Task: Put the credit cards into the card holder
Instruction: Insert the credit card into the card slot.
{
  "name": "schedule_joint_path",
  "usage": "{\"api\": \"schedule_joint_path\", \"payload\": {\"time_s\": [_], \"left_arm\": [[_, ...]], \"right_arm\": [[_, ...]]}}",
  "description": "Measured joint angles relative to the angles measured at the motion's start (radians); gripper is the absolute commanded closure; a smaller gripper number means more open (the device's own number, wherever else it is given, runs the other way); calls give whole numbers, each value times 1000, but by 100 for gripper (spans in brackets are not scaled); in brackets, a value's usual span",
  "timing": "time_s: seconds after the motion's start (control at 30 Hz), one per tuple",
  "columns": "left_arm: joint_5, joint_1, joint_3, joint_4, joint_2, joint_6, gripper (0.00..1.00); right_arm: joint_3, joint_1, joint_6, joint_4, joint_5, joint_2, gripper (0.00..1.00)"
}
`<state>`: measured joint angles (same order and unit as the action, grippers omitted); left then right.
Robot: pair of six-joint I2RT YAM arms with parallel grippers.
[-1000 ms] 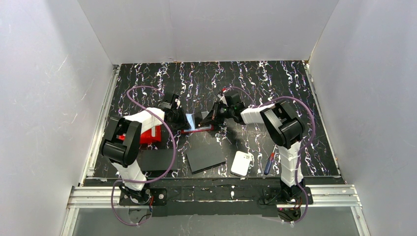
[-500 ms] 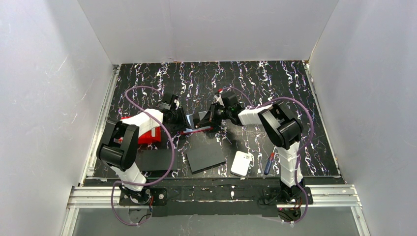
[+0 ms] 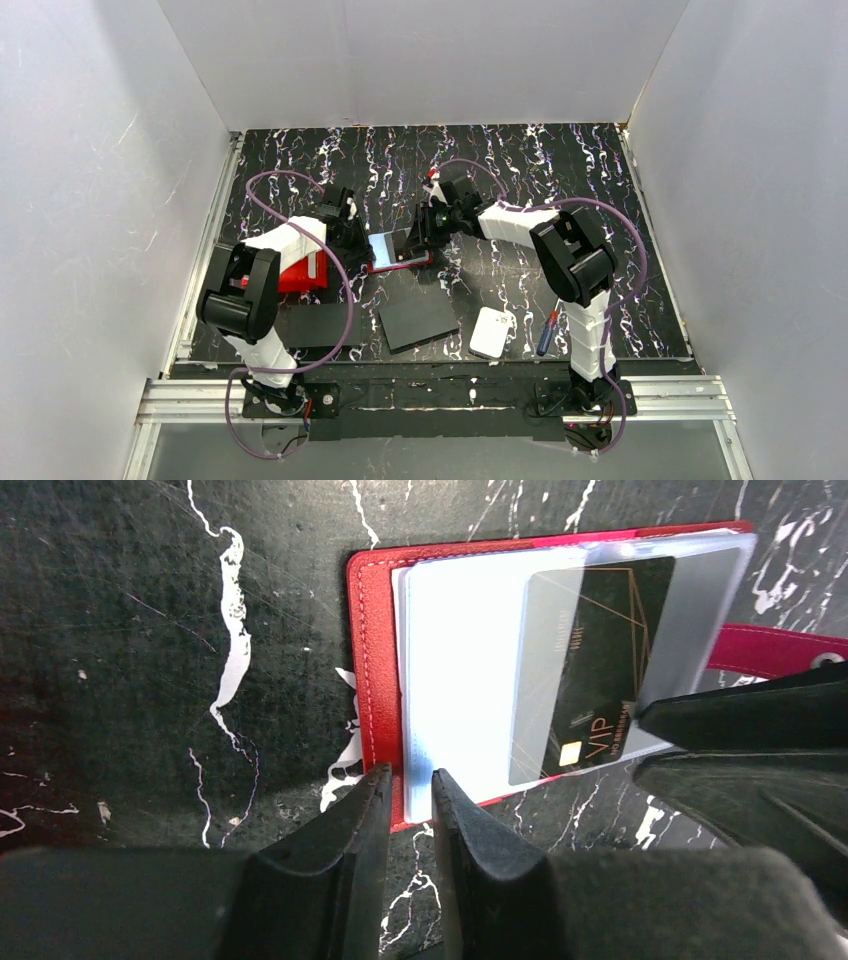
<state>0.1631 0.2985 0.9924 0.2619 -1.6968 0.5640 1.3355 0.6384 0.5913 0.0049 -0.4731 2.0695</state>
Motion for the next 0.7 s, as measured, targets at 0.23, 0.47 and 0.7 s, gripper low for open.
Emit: {"api": "schedule_joint_path", "payload": {"time_s": [0.23,0.47,0.7], "left_arm": [[-2,-1,0,-3,-21,-4,87],[-6,-1,-1,-5,-22,-6,98],[-4,-1,-5,-15,-25,-5,100]], "right_arm": [[61,0,-93,-111,46,0,61],[77,-1,-84,-101,25,27,68],[84,11,-8,2,-39,73,70]]}}
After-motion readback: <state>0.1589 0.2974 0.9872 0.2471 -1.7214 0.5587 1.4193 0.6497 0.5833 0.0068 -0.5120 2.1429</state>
